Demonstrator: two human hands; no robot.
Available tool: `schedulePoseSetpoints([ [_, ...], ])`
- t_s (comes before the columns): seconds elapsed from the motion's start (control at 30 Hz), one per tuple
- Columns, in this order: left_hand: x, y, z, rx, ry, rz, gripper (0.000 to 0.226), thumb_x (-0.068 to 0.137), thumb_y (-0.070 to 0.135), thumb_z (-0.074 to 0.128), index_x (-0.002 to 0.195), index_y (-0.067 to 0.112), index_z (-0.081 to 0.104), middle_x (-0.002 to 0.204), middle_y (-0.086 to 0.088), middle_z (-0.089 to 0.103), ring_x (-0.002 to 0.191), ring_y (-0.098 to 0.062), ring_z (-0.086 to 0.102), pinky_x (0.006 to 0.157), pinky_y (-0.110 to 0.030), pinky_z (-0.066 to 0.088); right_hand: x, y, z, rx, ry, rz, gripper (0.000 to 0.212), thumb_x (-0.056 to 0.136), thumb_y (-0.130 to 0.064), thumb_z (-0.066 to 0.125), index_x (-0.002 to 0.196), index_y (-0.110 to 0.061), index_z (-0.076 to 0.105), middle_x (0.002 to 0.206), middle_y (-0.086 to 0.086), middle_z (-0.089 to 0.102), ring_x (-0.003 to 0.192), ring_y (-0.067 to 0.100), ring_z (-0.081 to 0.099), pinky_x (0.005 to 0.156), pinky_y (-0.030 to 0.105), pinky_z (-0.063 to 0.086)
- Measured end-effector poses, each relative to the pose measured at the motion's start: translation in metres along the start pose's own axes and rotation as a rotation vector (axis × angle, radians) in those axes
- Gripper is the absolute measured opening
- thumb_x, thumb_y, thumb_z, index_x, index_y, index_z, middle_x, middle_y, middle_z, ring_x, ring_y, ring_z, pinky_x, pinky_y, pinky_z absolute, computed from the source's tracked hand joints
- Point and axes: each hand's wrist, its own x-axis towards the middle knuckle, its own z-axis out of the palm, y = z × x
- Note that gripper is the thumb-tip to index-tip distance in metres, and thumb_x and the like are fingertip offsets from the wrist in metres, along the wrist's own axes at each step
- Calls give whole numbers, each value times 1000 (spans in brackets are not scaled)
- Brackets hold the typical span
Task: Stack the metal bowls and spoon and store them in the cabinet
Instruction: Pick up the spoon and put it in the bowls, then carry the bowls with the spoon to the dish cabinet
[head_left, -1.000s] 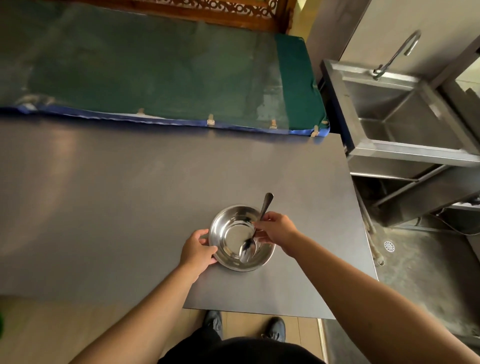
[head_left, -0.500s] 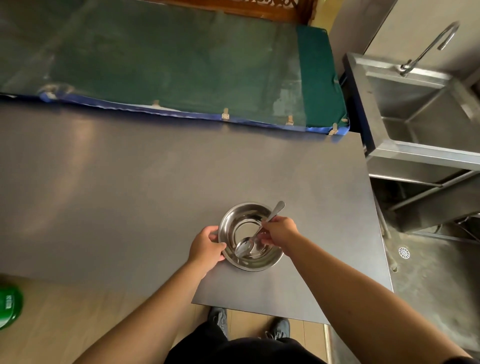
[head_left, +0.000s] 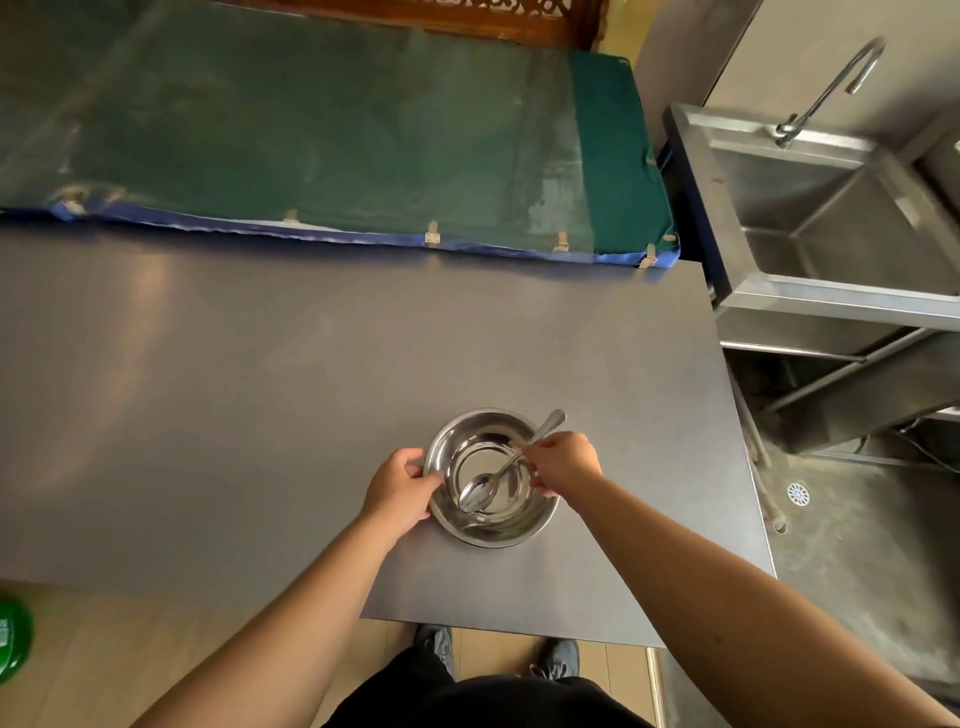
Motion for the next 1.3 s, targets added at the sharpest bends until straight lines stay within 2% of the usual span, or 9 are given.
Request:
schedulePoseSetpoints([
  [0.13, 6, 11, -7, 171, 15, 81, 56, 85, 29, 68, 138, 25, 50, 109, 8, 60, 101, -22, 63, 91, -47, 54, -9, 10, -13, -145, 120, -235, 23, 88, -32, 65, 108, -23, 68, 89, -6, 71, 84, 19, 69, 77, 33, 57],
  [0.27, 12, 17, -11, 274, 11, 150, 50, 93, 21, 58, 142, 25, 49, 128, 0, 60, 95, -29, 65, 92, -45, 53, -13, 26, -15, -144, 127, -247, 53, 88, -49, 68, 133, -23, 57, 119, 0, 63, 105, 21, 64, 90, 37, 54],
  [0.37, 15, 17, -13, 288, -22, 130, 51, 96, 10, 52, 145, 21, 46, 136, -5, 56, 106, -31, 63, 95, -46, 52, -13, 37, -10, -105, 93, -145, 62, 89, -48, 68, 141, -17, 52, 129, 5, 63, 112, 24, 63, 91, 35, 53],
  [0.47, 13, 17, -12, 253, -51, 86, 51, 95, 7, 54, 144, 18, 48, 133, -7, 56, 98, -28, 64, 78, -39, 59, -15, 43, -4, 0, 49, -33, 51, 87, -35, 70, 133, -14, 59, 113, 6, 72, 98, 26, 71, 87, 41, 59],
  [0.6, 7, 18, -10, 154, -98, 63, 41, 91, 1, 57, 127, 17, 64, 92, 4, 67, 76, -11, 64, 49, -19, 53, -18, 44, -3, 95, 26, 19, 35, 78, -19, 71, 112, -13, 69, 88, 6, 75, 76, 30, 76, 75, 47, 63],
  [0.8, 4, 24, -10, 111, -138, 88, 43, 93, -3, 52, 128, 18, 64, 108, -4, 67, 86, -11, 66, 57, -23, 57, -28, 43, -16, 164, 48, -9, 29, 77, -10, 65, 105, -10, 73, 88, 11, 77, 76, 33, 75, 74, 47, 64],
  [1.0, -9, 65, -3, 0, -240, 165, 43, 91, -7, 54, 122, 19, 69, 105, -2, 73, 85, -20, 75, 65, -31, 60, -52, 34, -62, 312, 81, -70, 27, 81, 4, 62, 102, -8, 75, 82, 14, 77, 54, 16, 69, 60, 34, 64],
  [1.17, -40, 120, 28, -85, -333, 292, 40, 88, -8, 60, 102, 28, 71, 100, -7, 73, 79, -25, 75, 63, -31, 60, -80, 34, -128, 464, 123, -144, 28, 85, 8, 65, 107, -7, 74, 88, 18, 78, 63, 20, 73, 58, 29, 61],
  [1.3, -77, 159, 72, -93, -428, 373, 35, 89, -7, 59, 106, 22, 71, 88, -2, 76, 75, -21, 73, 62, -29, 58, -109, 52, -191, 574, 163, -214, 24, 86, 6, 68, 105, -9, 74, 85, 10, 80, 74, 27, 77, 62, 31, 63],
])
